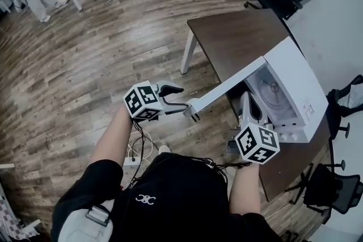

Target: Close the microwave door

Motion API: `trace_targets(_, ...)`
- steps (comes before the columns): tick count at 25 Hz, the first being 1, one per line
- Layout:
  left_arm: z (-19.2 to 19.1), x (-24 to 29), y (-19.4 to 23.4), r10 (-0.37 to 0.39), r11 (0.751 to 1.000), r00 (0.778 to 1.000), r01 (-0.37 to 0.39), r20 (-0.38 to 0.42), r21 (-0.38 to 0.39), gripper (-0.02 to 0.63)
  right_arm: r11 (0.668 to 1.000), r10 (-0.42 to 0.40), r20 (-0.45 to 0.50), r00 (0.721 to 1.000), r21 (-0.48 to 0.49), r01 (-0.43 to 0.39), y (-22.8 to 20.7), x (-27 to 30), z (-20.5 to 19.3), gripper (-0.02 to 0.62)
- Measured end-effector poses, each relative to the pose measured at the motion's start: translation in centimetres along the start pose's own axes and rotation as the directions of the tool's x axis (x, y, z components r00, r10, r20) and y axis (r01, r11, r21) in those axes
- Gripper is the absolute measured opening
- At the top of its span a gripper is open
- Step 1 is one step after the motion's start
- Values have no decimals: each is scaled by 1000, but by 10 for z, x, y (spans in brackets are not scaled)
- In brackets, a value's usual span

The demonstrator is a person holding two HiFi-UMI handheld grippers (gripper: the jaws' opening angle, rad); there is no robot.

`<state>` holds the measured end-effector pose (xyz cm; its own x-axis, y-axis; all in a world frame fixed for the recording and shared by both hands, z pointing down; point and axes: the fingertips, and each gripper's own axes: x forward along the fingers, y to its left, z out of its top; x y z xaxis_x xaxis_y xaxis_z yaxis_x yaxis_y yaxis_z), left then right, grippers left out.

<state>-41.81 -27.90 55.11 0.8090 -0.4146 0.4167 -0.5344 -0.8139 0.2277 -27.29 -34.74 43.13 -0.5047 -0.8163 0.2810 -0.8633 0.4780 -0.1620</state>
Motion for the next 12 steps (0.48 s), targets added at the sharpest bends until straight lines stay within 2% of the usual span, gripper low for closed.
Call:
trace_targets(5, -2, 15, -26, -78, 997, 996, 77, -34, -10, 256, 1000, -16, 16, 1000, 18, 16, -14, -10, 4, 6)
trace_targets(12, 3, 47, -66, -164, 986, 981, 168, -100, 27, 273, 997, -43, 23, 999, 59, 42, -46, -38, -3, 6)
